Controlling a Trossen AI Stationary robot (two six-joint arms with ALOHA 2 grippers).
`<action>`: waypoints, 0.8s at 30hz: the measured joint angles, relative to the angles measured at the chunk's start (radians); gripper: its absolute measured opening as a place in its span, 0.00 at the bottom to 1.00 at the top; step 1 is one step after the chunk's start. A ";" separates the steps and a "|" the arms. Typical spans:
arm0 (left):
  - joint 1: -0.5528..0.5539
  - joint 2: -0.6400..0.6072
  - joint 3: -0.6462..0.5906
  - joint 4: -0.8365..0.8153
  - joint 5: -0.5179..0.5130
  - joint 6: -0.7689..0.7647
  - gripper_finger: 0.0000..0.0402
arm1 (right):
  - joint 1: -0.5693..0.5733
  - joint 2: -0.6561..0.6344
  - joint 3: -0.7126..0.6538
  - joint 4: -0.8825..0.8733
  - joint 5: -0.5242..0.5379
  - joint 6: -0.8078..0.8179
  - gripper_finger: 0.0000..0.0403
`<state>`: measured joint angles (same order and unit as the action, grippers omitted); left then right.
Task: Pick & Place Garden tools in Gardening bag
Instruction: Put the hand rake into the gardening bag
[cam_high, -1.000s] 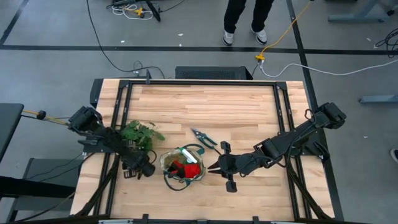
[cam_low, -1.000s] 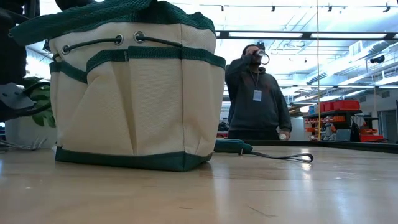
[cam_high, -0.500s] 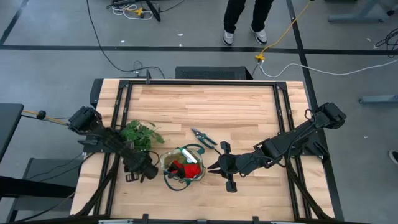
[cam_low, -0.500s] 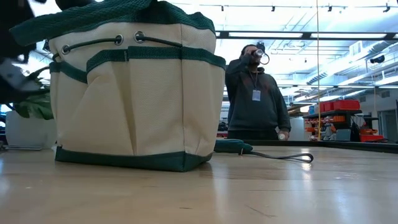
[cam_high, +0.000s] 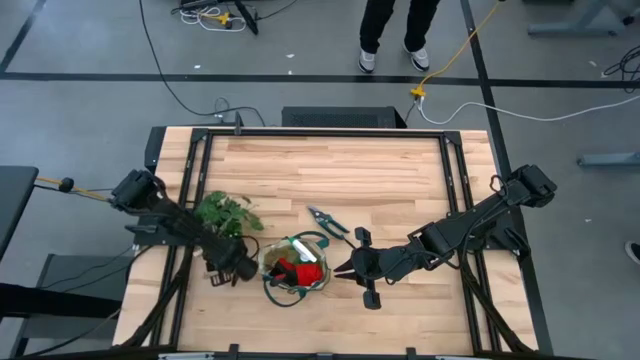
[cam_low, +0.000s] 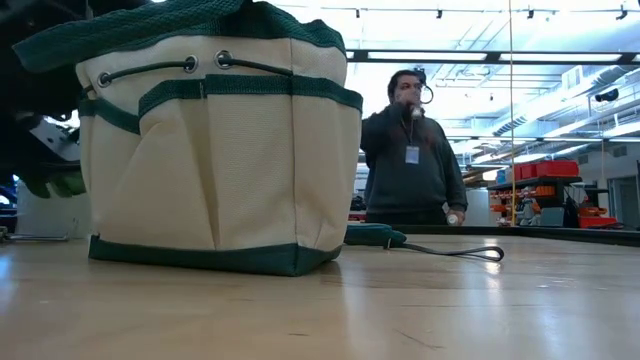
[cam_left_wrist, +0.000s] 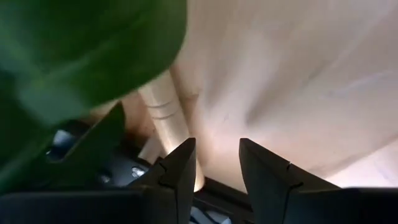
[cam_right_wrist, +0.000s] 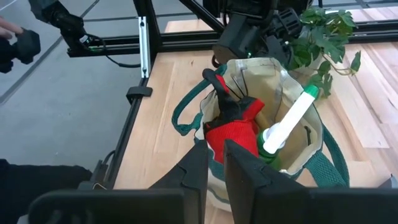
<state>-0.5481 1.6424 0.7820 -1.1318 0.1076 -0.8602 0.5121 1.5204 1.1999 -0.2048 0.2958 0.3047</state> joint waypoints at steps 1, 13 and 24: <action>0.006 0.000 -0.004 -0.008 -0.001 -0.001 0.33 | 0.000 0.000 0.000 -0.001 0.000 0.001 0.12; 0.063 -0.001 -0.023 0.046 -0.028 0.003 0.33 | 0.000 0.000 0.000 -0.001 0.000 0.001 0.12; 0.070 0.003 -0.039 0.037 0.016 0.015 0.33 | 0.000 0.000 0.000 -0.002 0.001 0.001 0.12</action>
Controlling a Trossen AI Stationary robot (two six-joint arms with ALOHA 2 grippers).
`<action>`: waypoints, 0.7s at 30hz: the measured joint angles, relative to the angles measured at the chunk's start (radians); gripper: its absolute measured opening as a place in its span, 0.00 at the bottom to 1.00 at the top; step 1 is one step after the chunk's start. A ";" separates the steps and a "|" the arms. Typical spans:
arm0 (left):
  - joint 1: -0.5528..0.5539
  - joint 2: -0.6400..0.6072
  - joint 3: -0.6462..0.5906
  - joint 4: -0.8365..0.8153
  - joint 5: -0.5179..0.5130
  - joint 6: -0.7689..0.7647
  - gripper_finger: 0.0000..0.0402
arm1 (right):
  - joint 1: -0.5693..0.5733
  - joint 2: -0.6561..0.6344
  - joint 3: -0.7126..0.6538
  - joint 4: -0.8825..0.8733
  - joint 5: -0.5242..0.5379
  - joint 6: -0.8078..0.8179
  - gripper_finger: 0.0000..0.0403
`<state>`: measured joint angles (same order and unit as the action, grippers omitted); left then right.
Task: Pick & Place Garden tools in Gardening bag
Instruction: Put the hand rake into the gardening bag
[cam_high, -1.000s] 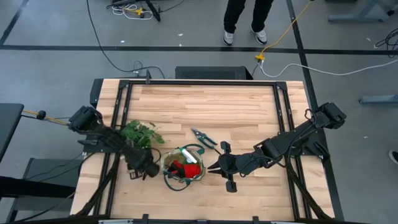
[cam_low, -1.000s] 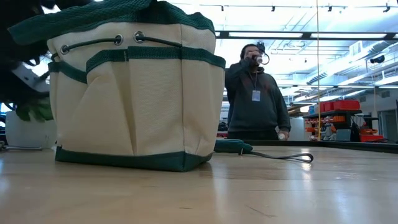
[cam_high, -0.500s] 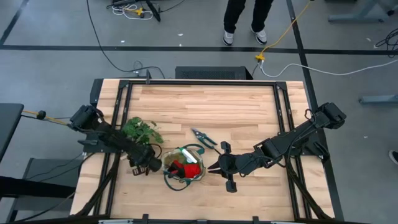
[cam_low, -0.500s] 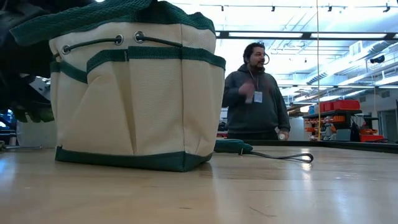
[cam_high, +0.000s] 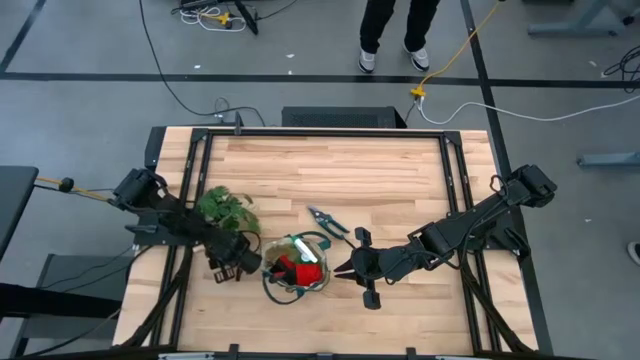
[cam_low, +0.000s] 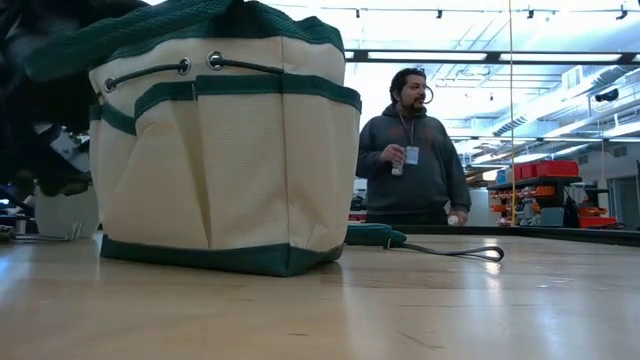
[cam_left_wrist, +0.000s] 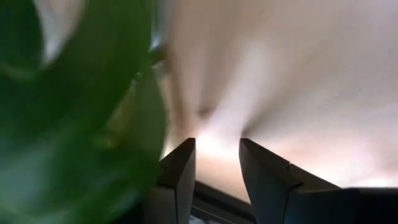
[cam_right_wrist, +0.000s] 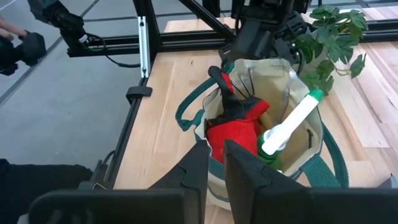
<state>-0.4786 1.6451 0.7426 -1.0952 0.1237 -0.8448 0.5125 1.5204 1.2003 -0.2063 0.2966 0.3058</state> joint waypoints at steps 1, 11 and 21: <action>0.000 -0.001 0.016 0.000 -0.001 0.010 0.33 | 0.000 0.000 0.000 0.000 0.000 0.000 0.12; 0.013 -0.002 -0.010 -0.066 -0.073 0.018 0.33 | 0.000 0.000 0.000 -0.005 0.000 0.000 0.12; 0.040 -0.007 -0.092 0.044 0.012 0.058 0.33 | 0.000 0.000 0.000 -0.004 0.002 0.003 0.12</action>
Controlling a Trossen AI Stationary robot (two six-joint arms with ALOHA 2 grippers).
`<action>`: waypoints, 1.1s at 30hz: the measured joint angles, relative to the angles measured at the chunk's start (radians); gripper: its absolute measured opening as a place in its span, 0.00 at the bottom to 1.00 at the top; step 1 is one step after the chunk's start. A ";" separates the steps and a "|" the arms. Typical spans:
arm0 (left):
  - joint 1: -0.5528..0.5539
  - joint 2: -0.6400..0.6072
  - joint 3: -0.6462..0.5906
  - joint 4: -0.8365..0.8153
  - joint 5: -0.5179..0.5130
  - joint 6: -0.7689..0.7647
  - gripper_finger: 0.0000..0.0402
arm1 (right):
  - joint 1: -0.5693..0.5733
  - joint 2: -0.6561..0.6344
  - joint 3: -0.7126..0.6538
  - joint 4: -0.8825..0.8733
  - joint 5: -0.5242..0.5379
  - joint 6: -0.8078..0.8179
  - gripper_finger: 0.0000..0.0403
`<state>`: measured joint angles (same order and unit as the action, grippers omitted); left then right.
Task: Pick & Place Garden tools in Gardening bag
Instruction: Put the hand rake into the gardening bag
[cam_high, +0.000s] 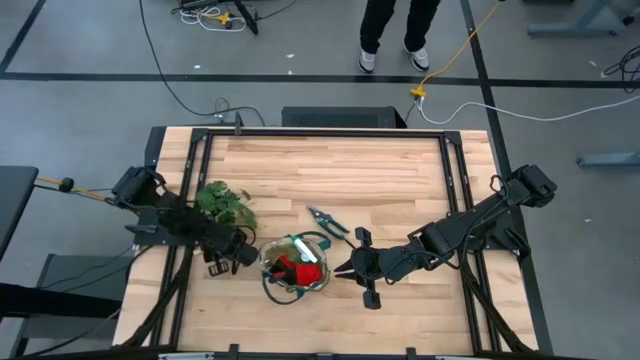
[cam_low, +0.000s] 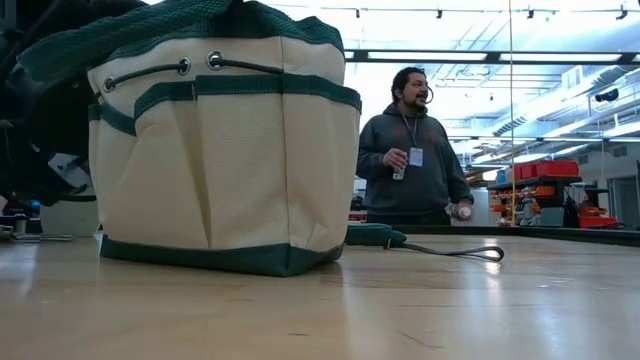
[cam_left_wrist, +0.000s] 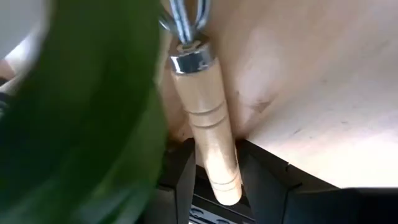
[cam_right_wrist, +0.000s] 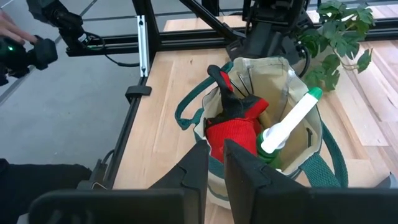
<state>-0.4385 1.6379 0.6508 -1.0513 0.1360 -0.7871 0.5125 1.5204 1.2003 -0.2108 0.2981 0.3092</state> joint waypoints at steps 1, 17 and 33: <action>0.001 0.000 -0.001 0.004 0.001 0.009 0.33 | 0.000 0.000 0.000 0.000 0.000 0.000 0.12; -0.003 -0.014 0.056 -0.023 -0.011 -0.021 0.18 | 0.000 0.000 0.000 -0.001 0.000 0.000 0.12; -0.130 -0.103 0.379 -0.293 0.022 -0.149 0.18 | 0.000 0.000 0.000 -0.036 0.000 -0.003 0.12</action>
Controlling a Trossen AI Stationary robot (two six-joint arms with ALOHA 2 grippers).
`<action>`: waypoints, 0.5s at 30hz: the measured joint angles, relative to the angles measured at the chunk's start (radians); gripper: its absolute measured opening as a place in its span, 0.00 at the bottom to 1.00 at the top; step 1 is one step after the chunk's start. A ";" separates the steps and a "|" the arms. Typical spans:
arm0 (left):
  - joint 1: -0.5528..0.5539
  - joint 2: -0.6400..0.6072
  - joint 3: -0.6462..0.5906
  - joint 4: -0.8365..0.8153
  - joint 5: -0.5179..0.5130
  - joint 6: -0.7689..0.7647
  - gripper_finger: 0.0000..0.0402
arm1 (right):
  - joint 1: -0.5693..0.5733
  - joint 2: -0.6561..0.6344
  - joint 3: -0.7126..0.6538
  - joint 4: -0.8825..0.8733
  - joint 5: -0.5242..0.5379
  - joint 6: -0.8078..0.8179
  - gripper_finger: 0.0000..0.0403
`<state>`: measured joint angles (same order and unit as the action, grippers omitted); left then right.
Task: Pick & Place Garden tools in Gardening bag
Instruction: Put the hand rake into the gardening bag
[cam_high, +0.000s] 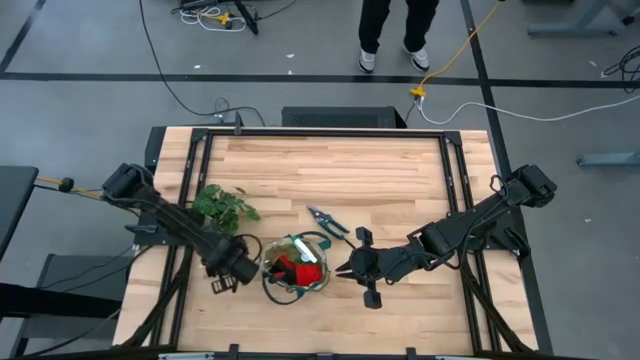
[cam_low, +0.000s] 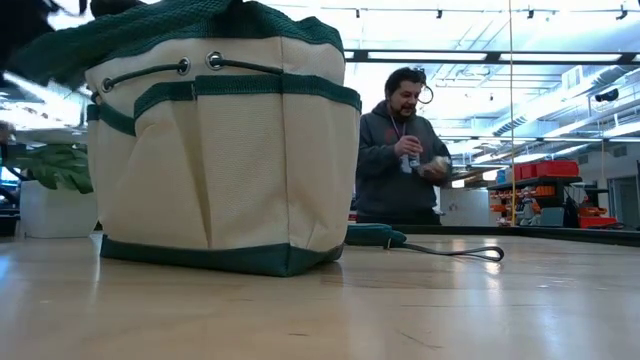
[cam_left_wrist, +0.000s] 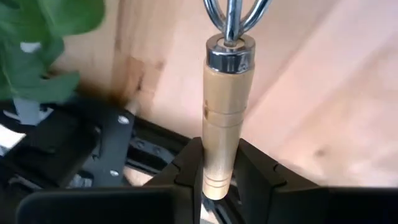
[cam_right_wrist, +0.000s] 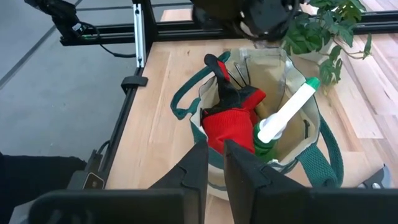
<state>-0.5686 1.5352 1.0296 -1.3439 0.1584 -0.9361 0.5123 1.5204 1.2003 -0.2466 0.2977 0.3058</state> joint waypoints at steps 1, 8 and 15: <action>-0.005 0.000 0.019 -0.009 0.005 -0.005 0.18 | 0.000 0.000 0.000 -0.001 0.000 0.000 0.12; -0.034 0.000 0.163 -0.124 -0.032 -0.037 0.18 | 0.000 0.000 0.000 -0.008 0.000 0.000 0.12; -0.051 0.000 0.352 -0.135 -0.327 -0.018 0.18 | 0.000 0.000 0.000 -0.011 0.000 0.000 0.12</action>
<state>-0.6196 1.5356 1.3816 -1.4786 -0.1685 -0.9539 0.5125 1.5204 1.2003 -0.2573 0.2977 0.3054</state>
